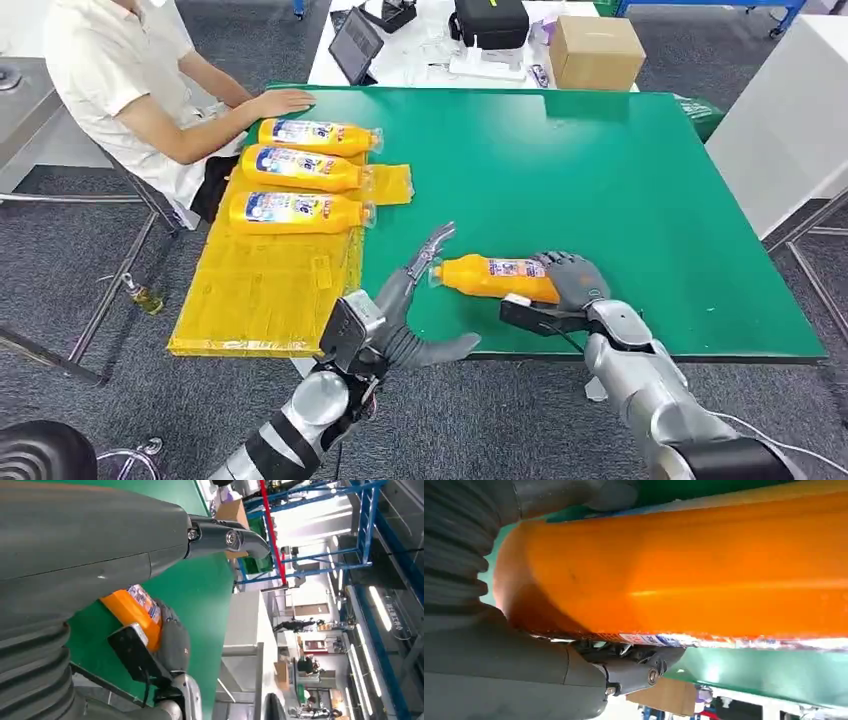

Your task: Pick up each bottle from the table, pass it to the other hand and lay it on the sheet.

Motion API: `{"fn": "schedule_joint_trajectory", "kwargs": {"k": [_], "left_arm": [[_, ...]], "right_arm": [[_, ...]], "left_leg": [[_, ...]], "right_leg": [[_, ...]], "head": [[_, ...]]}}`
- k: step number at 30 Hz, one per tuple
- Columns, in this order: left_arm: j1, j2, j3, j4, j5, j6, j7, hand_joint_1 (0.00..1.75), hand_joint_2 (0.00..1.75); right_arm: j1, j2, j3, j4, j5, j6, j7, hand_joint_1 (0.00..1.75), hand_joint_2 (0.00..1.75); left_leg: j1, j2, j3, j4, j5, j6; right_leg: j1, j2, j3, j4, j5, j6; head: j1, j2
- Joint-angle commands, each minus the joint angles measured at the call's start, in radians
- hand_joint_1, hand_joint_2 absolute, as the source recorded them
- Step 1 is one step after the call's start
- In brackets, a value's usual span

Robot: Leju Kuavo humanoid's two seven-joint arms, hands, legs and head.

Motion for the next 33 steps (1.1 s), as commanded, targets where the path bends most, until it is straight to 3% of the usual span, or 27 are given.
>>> {"fn": "schedule_joint_trajectory", "kwargs": {"k": [1,4,8,12,14,15,17,27,33], "left_arm": [[-0.045,0.015,-0.035,0.043,-0.008,-0.019,0.01,0.0,1.75],[-0.048,0.013,-0.038,0.045,-0.01,-0.024,0.01,0.0,1.75],[-0.048,0.007,-0.035,0.051,-0.01,-0.027,0.011,0.0,1.75],[0.002,-0.049,0.044,0.064,0.047,0.096,0.011,0.0,1.75],[0.007,-0.05,0.038,0.069,0.05,0.103,0.007,0.0,1.75],[0.022,-0.063,0.053,0.076,0.088,0.131,0.009,0.0,1.75],[0.052,-0.069,0.061,0.082,0.141,0.144,0.006,0.0,1.75],[0.122,-0.017,0.012,0.133,0.325,0.122,-0.022,0.0,1.75],[0.13,0.008,-0.009,0.079,0.377,0.097,-0.012,0.0,1.75]], "right_arm": [[0.005,-0.047,0.119,0.085,0.023,0.047,0.018,1.75,1.75],[0.006,-0.045,0.123,0.083,0.017,0.043,0.005,1.75,1.75],[0.029,-0.021,0.062,0.068,-0.101,0.048,-0.091,1.75,1.75],[0.091,0.049,-0.124,0.0,-0.401,0.105,-0.269,1.75,1.75],[0.094,0.059,-0.118,-0.01,-0.408,0.108,-0.265,1.75,1.75],[0.107,0.079,-0.162,-0.047,-0.497,0.129,-0.292,1.75,1.75],[0.122,0.096,-0.163,-0.102,-0.53,0.061,-0.295,1.75,1.75],[0.216,0.109,-0.124,-0.345,-0.78,-0.005,-0.279,1.75,1.75],[0.259,0.128,-0.103,-0.438,-0.88,0.028,-0.284,1.75,1.75]], "left_leg": [[0.001,-0.003,0.001,-0.001,0.0,0.001],[0.001,-0.003,0.001,-0.001,0.0,0.001],[0.001,-0.002,0.001,-0.001,0.0,0.001],[0.001,-0.002,0.002,-0.003,0.0,0.002],[0.002,-0.002,0.003,-0.003,-0.001,0.001],[0.002,-0.001,0.003,-0.002,-0.001,0.001],[0.001,0.002,0.002,-0.002,-0.002,0.0],[0.0,0.004,0.001,-0.003,-0.003,-0.001],[0.0,0.002,-0.007,-0.001,-0.003,0.0]], "right_leg": [[0.001,-0.004,0.003,-0.002,-0.001,-0.003],[0.002,-0.004,0.003,-0.002,-0.001,-0.003],[0.001,-0.003,0.003,-0.002,-0.001,-0.002],[0.002,-0.005,0.005,-0.004,-0.001,-0.005],[0.003,-0.004,0.005,-0.005,-0.001,-0.004],[0.002,-0.002,0.005,-0.003,-0.001,-0.003],[0.002,0.001,0.003,-0.002,0.0,-0.002],[0.001,0.002,0.001,-0.002,-0.001,-0.003],[0.001,0.001,-0.006,0.0,-0.002,-0.002]], "head": [[0.0,0.0],[0.0,0.0],[0.0,0.0],[0.0,0.0],[0.0,0.0],[0.002,0.0],[0.001,0.0],[0.0,0.0],[0.0,0.0]]}}
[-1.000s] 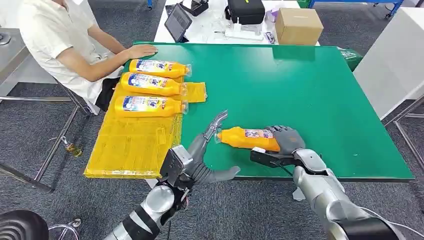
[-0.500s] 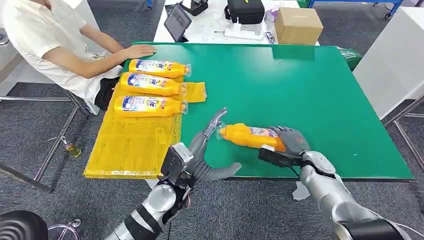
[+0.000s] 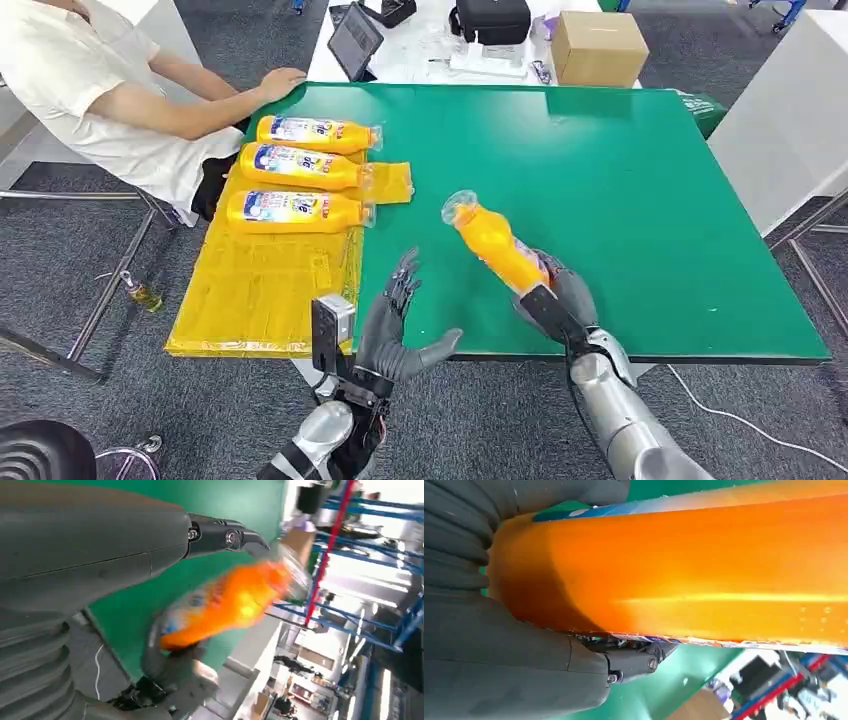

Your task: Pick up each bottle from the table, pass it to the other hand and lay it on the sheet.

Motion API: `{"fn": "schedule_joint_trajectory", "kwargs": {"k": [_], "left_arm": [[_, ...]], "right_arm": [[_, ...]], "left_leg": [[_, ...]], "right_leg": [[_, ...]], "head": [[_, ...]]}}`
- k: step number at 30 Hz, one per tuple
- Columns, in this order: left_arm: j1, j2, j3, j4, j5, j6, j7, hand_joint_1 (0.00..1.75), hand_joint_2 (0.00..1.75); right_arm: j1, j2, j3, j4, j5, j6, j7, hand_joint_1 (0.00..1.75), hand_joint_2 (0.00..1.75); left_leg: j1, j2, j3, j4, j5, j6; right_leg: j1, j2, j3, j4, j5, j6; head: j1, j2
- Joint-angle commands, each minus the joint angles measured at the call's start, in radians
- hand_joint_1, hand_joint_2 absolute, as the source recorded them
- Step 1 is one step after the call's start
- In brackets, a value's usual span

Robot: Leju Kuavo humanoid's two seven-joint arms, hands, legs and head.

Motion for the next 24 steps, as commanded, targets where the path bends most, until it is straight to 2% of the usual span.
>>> {"fn": "schedule_joint_trajectory", "kwargs": {"k": [1,5,9,12,15,17,18,24], "left_arm": [[0.005,0.064,-0.042,0.009,0.052,-0.04,0.02,0.0,1.75],[-0.004,0.08,-0.048,-0.01,0.096,-0.125,0.056,0.0,1.75],[-0.018,0.073,-0.042,0.001,0.09,-0.113,0.062,0.0,1.75],[-0.039,0.043,-0.003,0.026,0.138,-0.062,0.095,0.0,1.75],[-0.058,0.02,0.032,0.031,0.193,-0.021,0.082,0.0,1.75],[-0.061,0.02,0.032,0.029,0.195,-0.02,0.083,0.0,1.75],[-0.061,0.02,0.032,0.029,0.195,-0.02,0.083,0.0,1.75],[-0.058,0.027,0.019,0.021,0.206,-0.014,0.084,0.0,1.75]], "right_arm": [[0.064,0.042,0.014,-0.171,-0.085,0.025,-0.013,1.75,1.75],[0.119,0.082,0.114,-0.262,-0.102,0.069,-0.043,1.71,1.75],[0.137,0.09,0.161,-0.292,-0.093,0.056,-0.038,1.68,1.75],[0.16,0.104,0.238,-0.317,-0.091,0.056,-0.045,1.61,1.75],[0.175,0.129,0.302,-0.303,-0.105,0.06,-0.045,1.66,1.75],[0.178,0.134,0.306,-0.303,-0.105,0.055,-0.045,1.66,1.75],[0.178,0.134,0.306,-0.303,-0.105,0.055,-0.045,1.66,1.75],[0.17,0.123,0.321,-0.294,-0.121,0.045,-0.045,1.66,1.75]], "left_leg": [[0.0,0.003,0.005,-0.001,-0.003,0.001],[0.0,0.004,0.002,-0.001,-0.002,0.0],[0.001,0.005,0.002,-0.001,-0.003,0.001],[0.0,0.002,-0.001,-0.001,-0.001,0.001],[0.001,0.002,-0.001,0.0,-0.002,0.001],[0.001,0.003,0.003,0.0,-0.003,0.002],[0.001,0.002,-0.003,0.0,-0.001,0.001],[0.001,0.002,-0.001,0.0,-0.002,0.001]], "right_leg": [[0.001,0.001,0.004,-0.001,-0.002,-0.004],[0.001,0.002,0.001,-0.001,-0.002,-0.004],[0.002,0.003,0.0,0.0,-0.002,-0.004],[0.001,0.0,-0.003,0.0,-0.001,-0.003],[0.002,0.0,-0.002,0.0,-0.002,-0.003],[0.002,0.0,0.002,-0.001,-0.003,-0.005],[0.001,0.001,-0.005,0.0,-0.001,-0.002],[0.001,0.0,-0.003,-0.001,-0.001,-0.003]], "head": [[0.0,0.0],[0.0,0.0],[0.0,0.0],[0.0,0.0],[0.0,0.0],[0.0,0.0],[0.0,0.0],[0.0,0.0]]}}
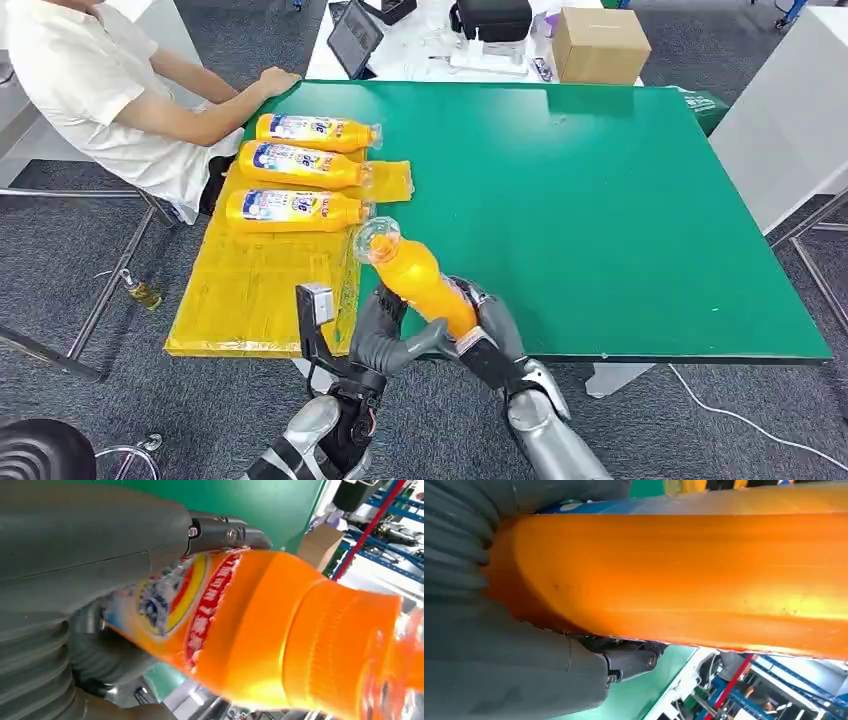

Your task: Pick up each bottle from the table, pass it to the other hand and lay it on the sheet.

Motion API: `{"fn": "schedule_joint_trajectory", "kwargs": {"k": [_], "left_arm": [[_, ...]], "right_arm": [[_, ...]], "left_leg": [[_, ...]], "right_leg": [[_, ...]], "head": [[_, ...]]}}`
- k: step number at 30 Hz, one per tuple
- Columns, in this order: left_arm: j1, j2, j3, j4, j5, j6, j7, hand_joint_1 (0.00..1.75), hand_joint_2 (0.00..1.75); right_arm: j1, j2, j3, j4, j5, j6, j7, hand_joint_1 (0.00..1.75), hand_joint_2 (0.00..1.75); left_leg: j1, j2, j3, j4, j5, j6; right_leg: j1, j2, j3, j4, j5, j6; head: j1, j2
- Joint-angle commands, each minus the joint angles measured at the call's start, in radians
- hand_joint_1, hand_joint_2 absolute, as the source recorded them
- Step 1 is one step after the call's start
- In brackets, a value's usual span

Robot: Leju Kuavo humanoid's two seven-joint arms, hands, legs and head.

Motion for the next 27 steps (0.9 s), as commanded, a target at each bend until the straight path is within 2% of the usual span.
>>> {"fn": "schedule_joint_trajectory", "kwargs": {"k": [1,4,7,9,12,14,15,16,17,20,22,23,24,27], "left_arm": [[-0.038,0.01,0.003,0.037,0.019,0.012,-0.002,0.0,1.75],[-0.052,0.005,-0.004,0.038,0.011,0.037,-0.028,0.0,1.75],[-0.059,-0.007,0.022,0.038,0.071,0.042,-0.001,0.0,1.75],[-0.06,-0.012,0.043,0.028,0.11,0.041,-0.001,0.0,1.75],[-0.061,0.004,0.028,-0.015,0.129,0.006,-0.012,0.0,1.75],[-0.061,0.016,0.007,-0.028,0.131,-0.036,-0.01,0.0,1.75],[-0.062,0.02,-0.004,-0.026,0.128,-0.057,-0.009,0.14,1.75],[-0.063,0.021,-0.007,-0.024,0.126,-0.061,-0.012,1.48,1.75],[-0.065,0.018,-0.006,-0.014,0.128,-0.071,-0.015,1.75,1.75],[-0.071,0.015,0.004,0.016,0.16,-0.135,-0.004,1.75,1.75],[-0.075,0.024,-0.011,0.033,0.154,-0.174,0.011,1.75,1.75],[-0.075,0.025,-0.012,0.036,0.158,-0.184,0.015,1.75,1.75],[-0.075,0.026,-0.011,0.042,0.157,-0.193,0.016,1.75,1.75],[-0.075,0.025,-0.009,0.043,0.157,-0.194,0.016,1.75,1.75]], "right_arm": [[-0.021,-0.013,0.075,0.01,-0.024,-0.008,0.0,1.66,1.75],[-0.008,-0.009,0.132,0.001,-0.025,-0.022,0.0,1.68,1.75],[-0.004,-0.013,0.168,-0.013,-0.054,-0.021,0.0,1.64,1.75],[-0.015,-0.01,0.178,0.009,-0.057,-0.021,0.0,1.69,1.75],[-0.032,-0.006,0.196,0.038,-0.08,0.016,0.0,1.59,1.75],[-0.046,-0.005,0.203,0.062,-0.076,0.012,0.0,1.59,1.75],[-0.052,-0.007,0.204,0.061,-0.085,0.014,0.0,1.59,1.75],[-0.055,-0.006,0.205,0.06,-0.091,0.021,0.0,1.59,1.75],[-0.059,-0.011,0.217,0.057,-0.092,0.03,0.0,1.59,1.75],[-0.056,-0.026,0.251,0.022,-0.118,0.071,0.0,1.54,1.75],[-0.045,-0.036,0.257,-0.001,-0.139,0.071,0.0,1.31,1.75],[-0.045,-0.037,0.257,-0.002,-0.142,0.065,0.0,0.45,1.75],[-0.046,-0.034,0.252,0.002,-0.151,0.06,0.0,0.0,1.75],[-0.046,-0.03,0.246,0.006,-0.157,0.059,0.0,0.0,1.75]], "left_leg": [[0.0,0.002,0.003,0.0,-0.001,0.001],[0.0,0.001,0.005,0.0,-0.002,0.001],[0.0,0.001,0.003,0.0,-0.001,0.001],[0.0,0.001,0.002,0.0,-0.001,0.001],[0.0,0.002,0.002,0.0,-0.001,0.001],[0.0,0.002,0.002,0.0,-0.001,0.001],[0.0,0.002,0.003,0.0,-0.002,0.001],[0.0,0.002,0.003,0.0,-0.001,0.001],[0.0,0.003,0.005,0.0,-0.002,0.001],[0.0,0.001,0.003,0.0,-0.001,0.001],[0.0,0.001,0.003,0.0,-0.001,0.001],[0.001,0.001,0.008,-0.001,-0.003,0.002],[0.0,0.001,0.003,0.0,-0.001,0.001],[0.0,0.0,0.002,0.0,-0.001,0.001]], "right_leg": [[0.001,0.0,0.002,-0.001,-0.001,-0.002],[0.001,-0.001,0.005,-0.001,-0.002,-0.004],[0.001,0.0,0.003,0.0,-0.001,-0.003],[0.001,0.0,0.002,0.0,-0.001,-0.002],[0.001,0.001,0.001,0.0,0.0,-0.002],[0.001,0.001,0.001,0.0,0.0,-0.002],[0.001,0.0,0.003,0.0,-0.001,-0.003],[0.001,0.001,0.002,0.0,-0.001,-0.002],[0.001,0.001,0.004,-0.001,-0.001,-0.003],[0.001,0.0,0.003,0.0,-0.001,-0.003],[0.001,-0.001,0.003,0.0,-0.001,-0.003],[0.002,-0.002,0.008,-0.001,-0.003,-0.005],[0.001,-0.001,0.003,-0.001,-0.001,-0.002],[0.001,-0.001,0.002,0.0,-0.001,-0.002]], "head": [[0.0,0.0],[0.0,0.0],[0.0,0.0],[0.0,0.0],[0.0,0.0],[0.0,0.0],[0.0,0.0],[0.0,0.0],[0.0,0.0],[0.0,0.0],[0.0,0.0],[0.0,0.0],[0.0,0.0],[0.0,0.0]]}}
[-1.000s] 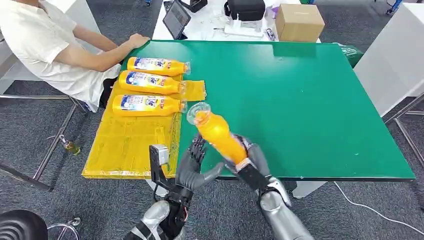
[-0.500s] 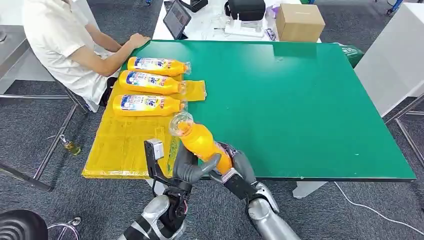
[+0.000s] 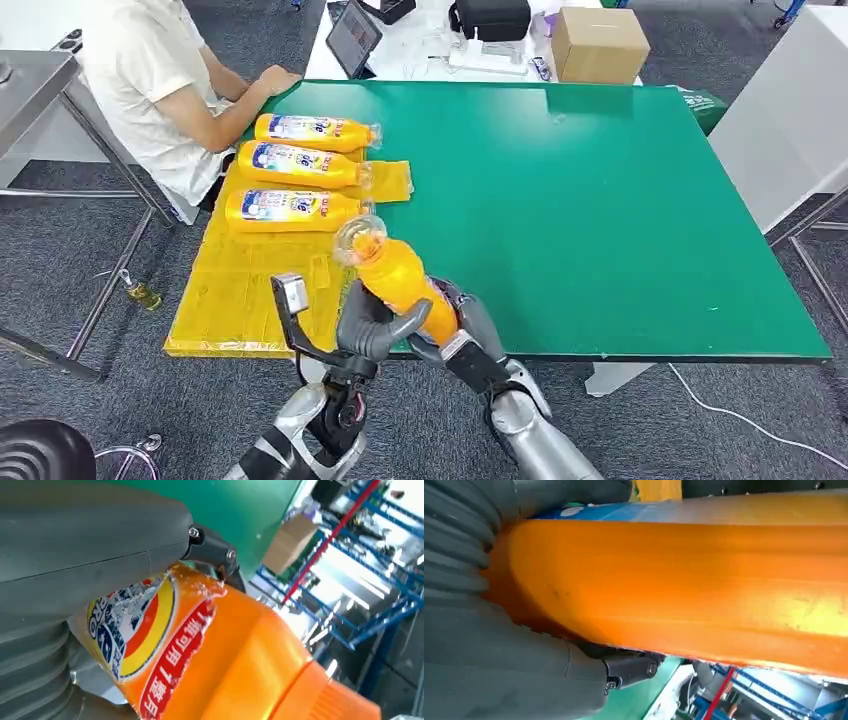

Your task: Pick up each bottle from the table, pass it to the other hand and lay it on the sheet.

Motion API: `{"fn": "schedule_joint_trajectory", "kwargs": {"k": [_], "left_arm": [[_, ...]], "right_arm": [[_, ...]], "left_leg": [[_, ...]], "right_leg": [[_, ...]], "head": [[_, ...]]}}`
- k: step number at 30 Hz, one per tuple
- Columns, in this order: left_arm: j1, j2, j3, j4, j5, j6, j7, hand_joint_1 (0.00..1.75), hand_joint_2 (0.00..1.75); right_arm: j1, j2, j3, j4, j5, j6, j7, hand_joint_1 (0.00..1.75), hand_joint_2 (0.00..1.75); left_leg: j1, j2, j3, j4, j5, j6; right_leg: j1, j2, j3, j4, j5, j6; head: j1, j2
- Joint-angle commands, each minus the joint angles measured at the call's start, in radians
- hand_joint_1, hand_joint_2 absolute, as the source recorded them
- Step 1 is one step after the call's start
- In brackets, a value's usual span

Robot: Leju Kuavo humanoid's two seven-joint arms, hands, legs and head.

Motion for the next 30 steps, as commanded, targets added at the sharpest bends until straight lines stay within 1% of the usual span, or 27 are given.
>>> {"fn": "schedule_joint_trajectory", "kwargs": {"k": [1,2,3,4,5,8,9,10,11,12,13,14,18,19,20,21,22,23,24,25,27,29,30], "left_arm": [[-0.054,0.017,-0.045,0.059,0.013,-0.064,0.02,1.75,1.75],[-0.054,0.017,-0.041,0.054,0.013,-0.064,0.02,1.75,1.75],[-0.054,0.017,-0.038,0.051,0.013,-0.064,0.02,1.75,1.75],[-0.055,0.019,-0.037,0.05,0.011,-0.064,0.019,1.75,1.75],[-0.056,0.02,-0.035,0.048,0.007,-0.065,0.019,1.75,1.75],[-0.061,0.025,-0.028,0.05,0.0,-0.059,0.02,1.75,1.75],[-0.065,0.026,-0.024,0.052,-0.009,-0.048,0.017,1.75,1.75],[-0.069,0.027,-0.021,0.053,-0.019,-0.034,0.014,1.75,1.75],[-0.077,0.029,-0.022,0.058,-0.046,0.004,0.013,1.75,1.75],[-0.089,0.033,-0.024,0.064,-0.078,0.044,0.01,1.75,1.75],[-0.089,0.033,-0.024,0.064,-0.078,0.044,0.01,1.75,1.75],[-0.107,0.042,-0.033,0.07,-0.128,0.09,0.001,1.75,1.75],[-0.107,0.042,-0.033,0.07,-0.128,0.09,0.001,1.75,1.75],[-0.107,0.042,-0.033,0.07,-0.128,0.09,0.001,1.75,1.75],[-0.115,0.051,-0.039,0.066,-0.153,0.103,-0.006,1.62,1.75],[-0.121,0.065,-0.05,0.059,-0.218,0.138,-0.019,1.59,1.75],[-0.127,0.083,-0.056,0.052,-0.28,0.169,-0.034,1.61,1.75],[-0.126,0.093,-0.055,0.045,-0.303,0.177,-0.035,1.62,1.75],[-0.121,0.114,-0.049,0.026,-0.329,0.174,-0.028,1.68,1.75],[-0.112,0.134,-0.034,0.005,-0.344,0.17,-0.022,1.75,1.75],[-0.102,0.152,-0.013,-0.017,-0.343,0.155,-0.007,1.75,1.75],[-0.102,0.152,-0.013,-0.017,-0.343,0.155,-0.007,1.75,1.75],[-0.102,0.152,-0.013,-0.017,-0.343,0.155,-0.007,1.75,1.75]], "right_arm": [[-0.024,-0.017,0.074,0.02,-0.028,0.014,0.0,0.0,1.75],[-0.027,-0.007,0.066,0.024,-0.04,0.017,0.0,0.0,1.75],[-0.028,-0.003,0.064,0.023,-0.044,0.022,0.0,0.0,1.75],[-0.028,-0.004,0.066,0.02,-0.04,0.021,0.0,0.0,1.75],[-0.027,-0.006,0.069,0.016,-0.033,0.014,0.0,0.0,0.0],[-0.017,-0.004,0.063,-0.001,-0.036,-0.006,0.0,0.0,0.0],[-0.013,-0.002,0.061,-0.011,-0.039,-0.014,0.0,0.0,0.0],[-0.011,-0.002,0.06,-0.014,-0.037,-0.025,0.0,0.0,0.0],[-0.005,-0.001,0.057,-0.022,-0.033,-0.051,0.0,0.0,0.0],[0.007,-0.003,0.056,-0.048,-0.027,-0.087,0.0,0.0,0.0],[0.007,-0.003,0.056,-0.048,-0.027,-0.087,0.0,0.0,0.0],[0.023,0.006,0.033,-0.044,-0.029,-0.144,0.0,0.0,0.0],[0.023,0.006,0.033,-0.044,-0.029,-0.144,0.0,0.0,0.0],[0.023,0.006,0.033,-0.044,-0.029,-0.144,0.0,0.0,0.0],[0.035,0.002,0.029,-0.056,-0.021,-0.181,0.0,0.0,0.0],[0.045,0.001,0.026,-0.056,0.002,-0.288,0.0,0.0,0.0],[0.061,-0.001,0.009,-0.058,0.001,-0.348,0.0,0.0,0.0],[0.073,-0.004,-0.001,-0.068,0.002,-0.382,0.0,0.0,0.0],[0.093,-0.016,-0.014,-0.078,0.016,-0.447,0.0,0.0,0.0],[0.112,-0.026,-0.033,-0.086,0.016,-0.482,0.0,0.0,0.0],[0.134,-0.039,-0.053,-0.111,0.028,-0.484,0.0,0.0,0.0],[0.134,-0.039,-0.053,-0.111,0.028,-0.484,0.0,0.0,0.0],[0.134,-0.039,-0.053,-0.111,0.028,-0.484,0.0,0.0,0.0]], "left_leg": [[0.0,0.0,0.004,0.0,-0.002,0.001],[0.0,0.001,0.003,0.0,-0.002,0.001],[0.0,0.002,0.005,0.0,-0.002,0.001],[0.0,0.001,0.002,0.0,-0.001,0.001],[0.0,0.0,0.002,0.0,-0.001,0.001],[0.0,0.001,0.004,0.0,-0.002,0.001],[0.0,0.001,0.002,0.0,-0.001,0.001],[0.001,0.001,0.004,0.0,-0.002,0.001],[0.0,0.001,0.002,0.0,-0.001,0.001],[0.0,0.001,0.004,0.0,-0.002,0.001],[0.0,0.0,0.003,0.0,-0.001,0.001],[0.0,0.0,0.003,0.0,-0.002,0.001],[0.0,0.002,0.005,-0.001,-0.002,0.001],[0.0,0.0,0.005,-0.001,-0.002,0.001],[0.0,0.0,0.003,-0.001,-0.001,0.001],[0.0,0.0,0.005,-0.001,-0.002,0.001],[0.0,0.0,0.003,-0.001,-0.001,0.001],[0.001,0.0,0.006,-0.001,-0.002,0.001],[0.0,0.0,0.005,-0.001,-0.001,0.001],[0.0,0.0,0.007,-0.001,-0.002,0.001],[0.0,0.0,0.007,-0.002,-0.002,0.001],[0.0,0.0,0.003,-0.001,-0.001,0.001],[0.0,0.001,0.005,-0.001,-0.002,0.001]], "right_leg": [[0.001,-0.001,0.005,-0.001,-0.002,-0.003],[0.001,-0.001,0.003,-0.001,-0.001,-0.002],[0.001,0.0,0.005,-0.001,-0.002,-0.003],[0.0,0.0,0.002,0.0,-0.001,-0.002],[0.0,-0.001,0.002,0.0,-0.001,-0.002],[0.001,-0.001,0.004,0.0,-0.002,-0.003],[0.001,0.0,0.002,0.0,-0.001,-0.002],[0.002,0.0,0.005,0.0,-0.002,-0.003],[0.0,0.0,0.002,0.0,-0.001,-0.002],[0.001,-0.001,0.004,0.0,-0.002,-0.003],[0.001,-0.001,0.003,0.0,-0.001,-0.003],[0.001,-0.002,0.004,0.0,-0.002,-0.003],[0.001,0.0,0.005,-0.001,-0.002,-0.003],[0.001,-0.001,0.005,-0.001,-0.002,-0.003],[0.001,-0.001,0.003,-0.001,-0.001,-0.002],[0.001,-0.001,0.005,-0.001,-0.002,-0.003],[0.001,-0.002,0.004,-0.001,-0.001,-0.002],[0.001,-0.002,0.006,-0.001,-0.002,-0.004],[0.001,-0.001,0.005,-0.001,-0.002,-0.003],[0.002,-0.002,0.007,-0.001,-0.002,-0.004],[0.001,-0.002,0.008,-0.002,-0.002,-0.004],[0.0,-0.001,0.003,-0.001,-0.001,-0.002],[0.001,0.0,0.005,-0.001,-0.002,-0.003]], "head": [[0.0,0.0],[0.0,0.0],[0.001,0.0],[0.0,0.0],[0.0,0.0],[0.0,0.0],[0.0,0.0],[0.0,0.0],[0.0,0.0],[0.0,0.0],[0.0,0.0],[0.0,0.0],[0.001,0.0],[0.0,0.0],[0.0,0.0],[0.0,0.0],[0.001,0.0],[0.0,0.0],[0.0,0.0],[0.0,0.0],[0.001,0.0],[0.0,0.0],[0.0,0.0]]}}
